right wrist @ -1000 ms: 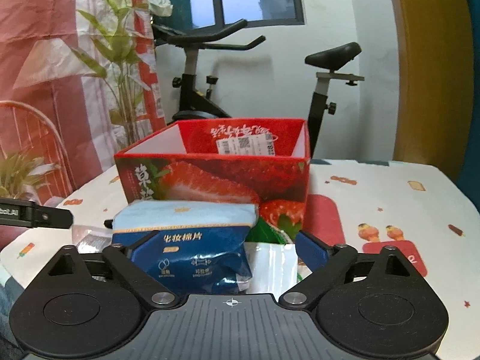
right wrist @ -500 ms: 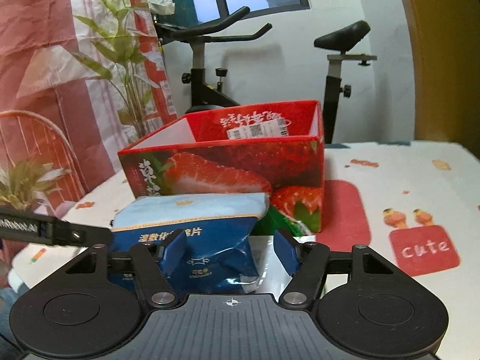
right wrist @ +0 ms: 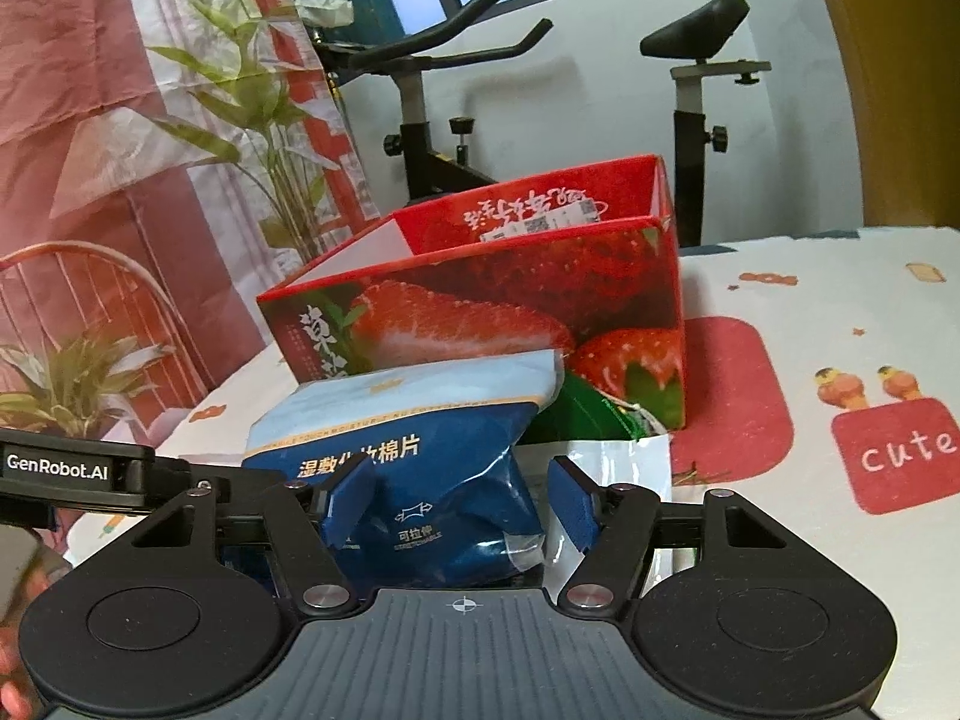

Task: Organize soft objects
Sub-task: 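Close the right gripper on the blue cotton pad bag, then lift the blue bag with the right gripper and lower it into the red box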

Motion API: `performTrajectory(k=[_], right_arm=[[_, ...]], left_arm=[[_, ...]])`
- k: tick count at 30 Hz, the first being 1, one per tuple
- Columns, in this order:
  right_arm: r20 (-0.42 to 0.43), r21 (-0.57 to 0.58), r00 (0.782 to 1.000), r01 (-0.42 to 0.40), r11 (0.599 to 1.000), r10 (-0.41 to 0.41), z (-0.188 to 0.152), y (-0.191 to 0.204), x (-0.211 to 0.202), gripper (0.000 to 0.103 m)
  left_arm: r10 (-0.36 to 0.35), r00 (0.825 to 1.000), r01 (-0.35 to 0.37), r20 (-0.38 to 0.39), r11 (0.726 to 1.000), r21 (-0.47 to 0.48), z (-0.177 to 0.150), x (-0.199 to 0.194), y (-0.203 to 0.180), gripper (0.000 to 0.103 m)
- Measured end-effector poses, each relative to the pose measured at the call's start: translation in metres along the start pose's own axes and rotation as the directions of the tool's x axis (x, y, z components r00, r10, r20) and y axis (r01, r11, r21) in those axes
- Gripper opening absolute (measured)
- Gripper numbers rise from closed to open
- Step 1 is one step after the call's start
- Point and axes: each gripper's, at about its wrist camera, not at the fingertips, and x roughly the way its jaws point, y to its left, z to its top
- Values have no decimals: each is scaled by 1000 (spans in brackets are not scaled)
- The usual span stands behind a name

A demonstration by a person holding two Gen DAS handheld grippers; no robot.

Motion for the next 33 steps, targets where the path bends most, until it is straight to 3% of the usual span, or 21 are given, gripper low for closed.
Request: performTrajectory(k=[9, 33], right_arm=[[-8, 3, 1000, -29, 1000, 29, 0, 2, -1, 55], [67, -135, 997, -13, 991, 23, 12, 37, -29, 52]], left_arm=[[-43, 999, 43, 14, 999, 6, 1, 0, -1, 45], [-53, 992, 45, 113, 996, 70, 5, -34, -2, 45]])
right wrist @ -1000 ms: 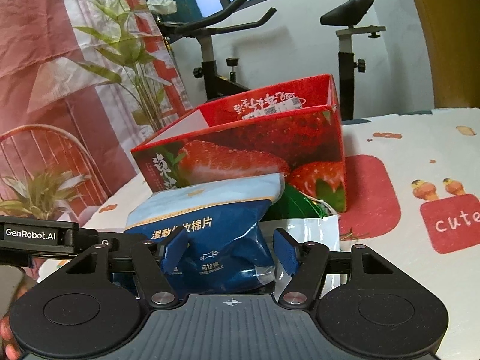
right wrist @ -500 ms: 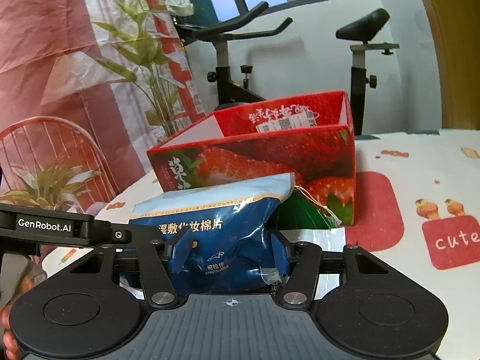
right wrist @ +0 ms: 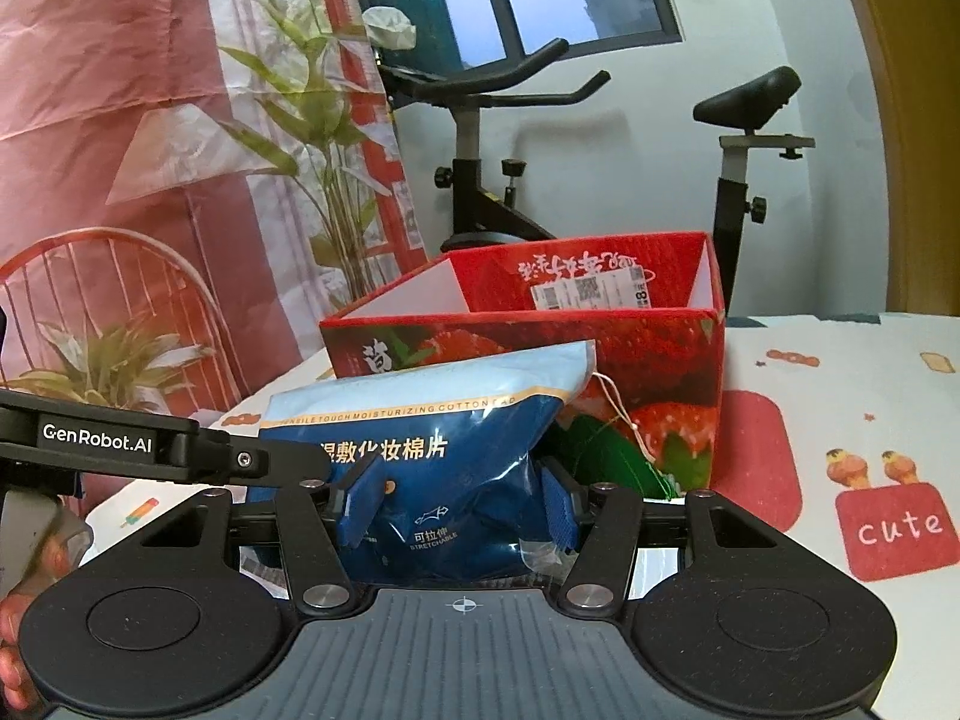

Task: Organize soft objects
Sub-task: 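Lift the blue bag with the right gripper and lower it into the red box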

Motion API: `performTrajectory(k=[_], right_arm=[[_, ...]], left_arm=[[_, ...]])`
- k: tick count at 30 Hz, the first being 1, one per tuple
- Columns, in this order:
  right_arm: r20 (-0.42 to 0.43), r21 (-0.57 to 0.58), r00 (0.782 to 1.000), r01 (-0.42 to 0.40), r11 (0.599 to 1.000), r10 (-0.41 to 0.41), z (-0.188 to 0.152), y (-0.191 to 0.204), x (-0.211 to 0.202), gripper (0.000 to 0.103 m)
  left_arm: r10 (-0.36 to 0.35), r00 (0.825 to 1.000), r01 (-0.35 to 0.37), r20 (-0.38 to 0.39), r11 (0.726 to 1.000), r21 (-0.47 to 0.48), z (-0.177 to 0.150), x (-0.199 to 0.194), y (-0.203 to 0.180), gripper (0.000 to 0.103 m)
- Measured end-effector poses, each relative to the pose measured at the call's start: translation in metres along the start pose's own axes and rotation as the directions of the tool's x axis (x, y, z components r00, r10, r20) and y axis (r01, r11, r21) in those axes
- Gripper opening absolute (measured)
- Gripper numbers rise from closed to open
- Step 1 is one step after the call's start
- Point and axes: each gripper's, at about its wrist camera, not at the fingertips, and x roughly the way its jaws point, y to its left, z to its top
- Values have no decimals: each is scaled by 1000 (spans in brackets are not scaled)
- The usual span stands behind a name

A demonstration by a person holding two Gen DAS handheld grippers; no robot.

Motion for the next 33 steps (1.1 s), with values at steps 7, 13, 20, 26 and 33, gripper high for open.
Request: performTrajectory(k=[7, 13, 20, 26, 33], right_arm=[[24, -4, 1000, -3, 1000, 3, 29, 8, -5, 52], [75, -41, 997, -22, 999, 25, 81, 14, -5, 53], [98, -88, 994, -29, 996, 38, 147, 12, 19, 53], [59, -81, 998, 3, 997, 2, 179, -7, 67, 54], [-84, -26, 995, 57, 998, -59, 179, -43, 136, 54]], left_arm=[[-21, 997, 19, 70, 999, 34, 24, -14, -2, 45], [-43, 986, 32, 159, 997, 74, 66, -24, -7, 46], [-68, 974, 45, 215, 993, 111, 120, -13, -10, 54], [-91, 983, 84, 161, 995, 48, 161, 34, 4, 54], [-96, 995, 96, -8, 995, -22, 172, 114, 28, 54]])
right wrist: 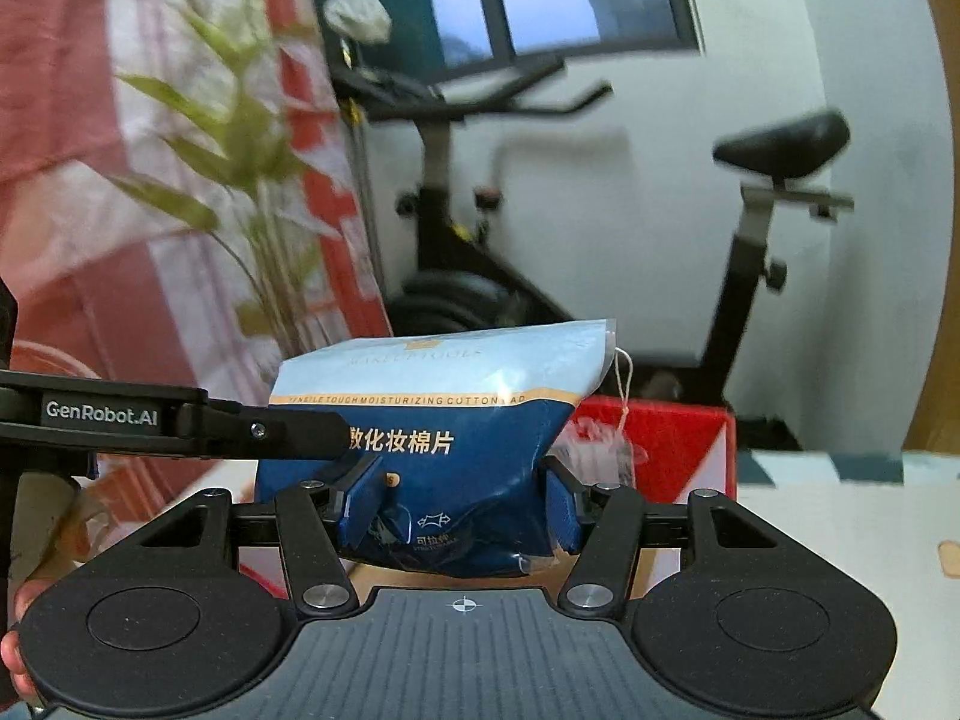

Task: Organize soft objects
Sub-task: 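Lift the blue bag with the right gripper and lower it into the red box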

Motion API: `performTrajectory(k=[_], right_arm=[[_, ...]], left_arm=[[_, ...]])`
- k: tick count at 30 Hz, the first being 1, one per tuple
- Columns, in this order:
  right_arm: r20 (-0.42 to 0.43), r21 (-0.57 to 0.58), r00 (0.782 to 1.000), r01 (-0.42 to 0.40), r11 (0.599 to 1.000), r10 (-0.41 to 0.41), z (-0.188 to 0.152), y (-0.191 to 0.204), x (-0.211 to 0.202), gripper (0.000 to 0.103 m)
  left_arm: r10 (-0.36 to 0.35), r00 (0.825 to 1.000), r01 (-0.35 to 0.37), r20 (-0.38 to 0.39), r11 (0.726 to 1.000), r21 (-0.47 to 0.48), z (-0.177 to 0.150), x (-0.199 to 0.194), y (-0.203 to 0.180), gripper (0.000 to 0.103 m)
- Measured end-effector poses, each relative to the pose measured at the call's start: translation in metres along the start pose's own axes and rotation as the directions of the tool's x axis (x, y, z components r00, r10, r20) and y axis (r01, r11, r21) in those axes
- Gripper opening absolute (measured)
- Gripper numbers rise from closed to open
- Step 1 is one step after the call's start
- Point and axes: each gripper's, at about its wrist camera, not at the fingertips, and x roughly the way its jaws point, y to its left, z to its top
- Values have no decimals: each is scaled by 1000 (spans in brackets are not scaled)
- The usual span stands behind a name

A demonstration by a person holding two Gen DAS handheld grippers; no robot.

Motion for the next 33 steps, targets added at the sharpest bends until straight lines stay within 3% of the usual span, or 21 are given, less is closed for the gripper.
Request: performTrajectory(k=[7, 14, 19, 22, 27, 33], right_arm=[[-155, 64, 987, 43, 997, -33, -11, -24, 57, 54], [-316, 173, 948, 92, 981, -33, -28, -34, 96, 54], [-395, 152, 917, 124, 981, -55, -37, -28, 111, 55], [-415, 143, 905, 166, 976, -93, -39, -29, 113, 57], [-391, 116, 912, 178, 977, -120, -34, -26, 104, 61], [-335, -1, 922, 207, 978, -196, -20, -12, 79, 74]], left_arm=[[12, 993, -15, -121, 1000, -25, 3, 56, 26, 54], [78, 971, -74, -226, 997, 26, -5, 86, 34, 54], [113, 959, -105, -258, 993, 44, -10, 92, 41, 54], [123, 962, -112, -243, 992, 58, -10, 87, 45, 54], [155, 966, -143, -207, 987, 71, -7, 74, 42, 54], [205, 968, -183, -144, 971, 152, -2, 52, 26, 56]])
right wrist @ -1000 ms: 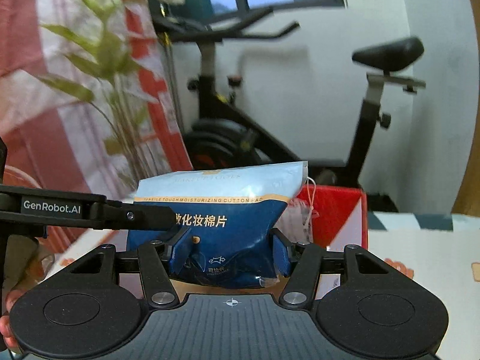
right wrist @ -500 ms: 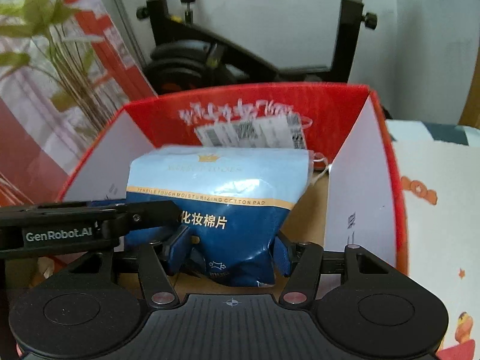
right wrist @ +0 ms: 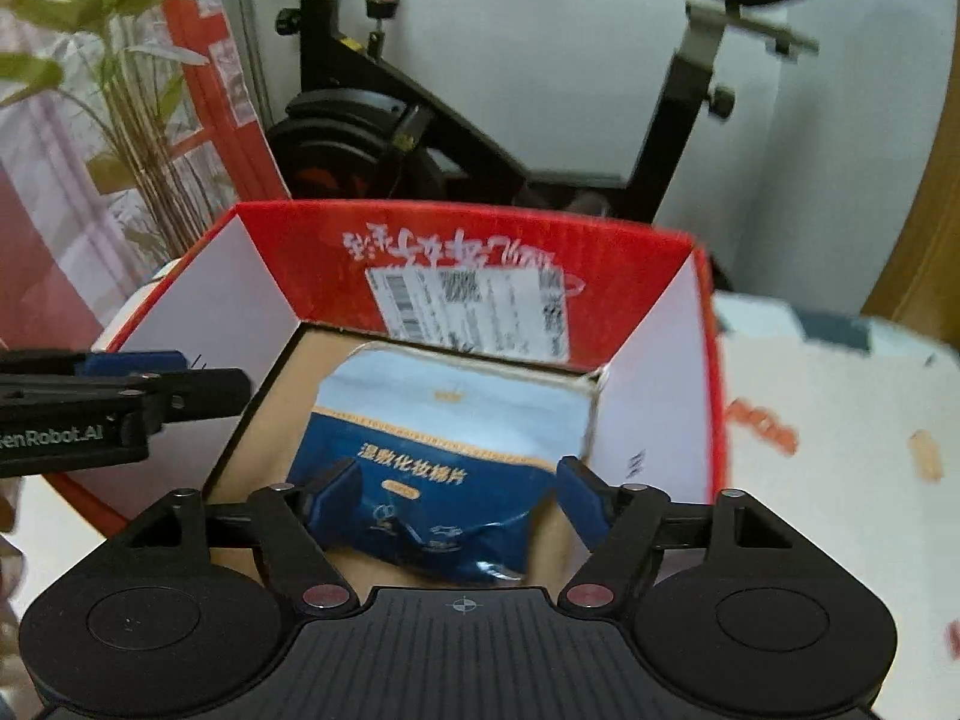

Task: Organize soft objects
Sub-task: 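Lift the blue bag with the right gripper and lower it into the red box, then move the right tool to the clear plastic packet and grasp it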

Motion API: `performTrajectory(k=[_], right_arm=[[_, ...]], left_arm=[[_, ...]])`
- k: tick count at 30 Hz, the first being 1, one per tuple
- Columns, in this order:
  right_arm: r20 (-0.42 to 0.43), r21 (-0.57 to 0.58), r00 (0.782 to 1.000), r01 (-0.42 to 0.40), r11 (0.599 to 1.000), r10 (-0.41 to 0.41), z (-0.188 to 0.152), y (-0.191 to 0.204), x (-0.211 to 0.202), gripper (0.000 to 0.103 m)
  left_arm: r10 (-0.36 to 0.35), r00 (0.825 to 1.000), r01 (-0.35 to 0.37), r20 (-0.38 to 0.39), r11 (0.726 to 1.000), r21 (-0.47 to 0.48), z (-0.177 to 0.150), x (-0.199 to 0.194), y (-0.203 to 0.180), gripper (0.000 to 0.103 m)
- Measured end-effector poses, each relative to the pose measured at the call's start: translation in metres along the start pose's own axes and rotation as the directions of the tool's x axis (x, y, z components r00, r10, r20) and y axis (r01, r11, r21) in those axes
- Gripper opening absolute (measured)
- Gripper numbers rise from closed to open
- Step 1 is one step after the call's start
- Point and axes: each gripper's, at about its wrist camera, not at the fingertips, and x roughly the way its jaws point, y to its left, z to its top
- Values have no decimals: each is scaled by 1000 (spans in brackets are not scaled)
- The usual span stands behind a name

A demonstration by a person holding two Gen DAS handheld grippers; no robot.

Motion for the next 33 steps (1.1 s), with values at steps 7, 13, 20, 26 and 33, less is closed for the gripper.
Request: performTrajectory(k=[7, 13, 20, 26, 33], right_arm=[[64, -20, 997, 44, 999, -43, -6, -2, -40, 103], [158, -24, 985, 74, 997, -69, -28, 0, -77, 103], [210, -47, 977, 37, 998, -26, -73, 12, -101, 103], [168, -64, 985, -22, 998, 33, -128, 26, -100, 103], [124, -59, 991, -33, 998, 40, -187, 28, -93, 103]], left_arm=[[70, 995, -75, 77, 995, 70, -7, -41, -10, 70], [135, 976, -157, 171, 979, 126, -24, -87, -20, 100], [207, 958, -229, 198, 968, 100, -70, -130, -25, 100], [207, 960, -225, 190, 972, 76, -124, -146, -25, 100], [166, 977, -167, 131, 986, -1, -172, -148, -14, 99]])
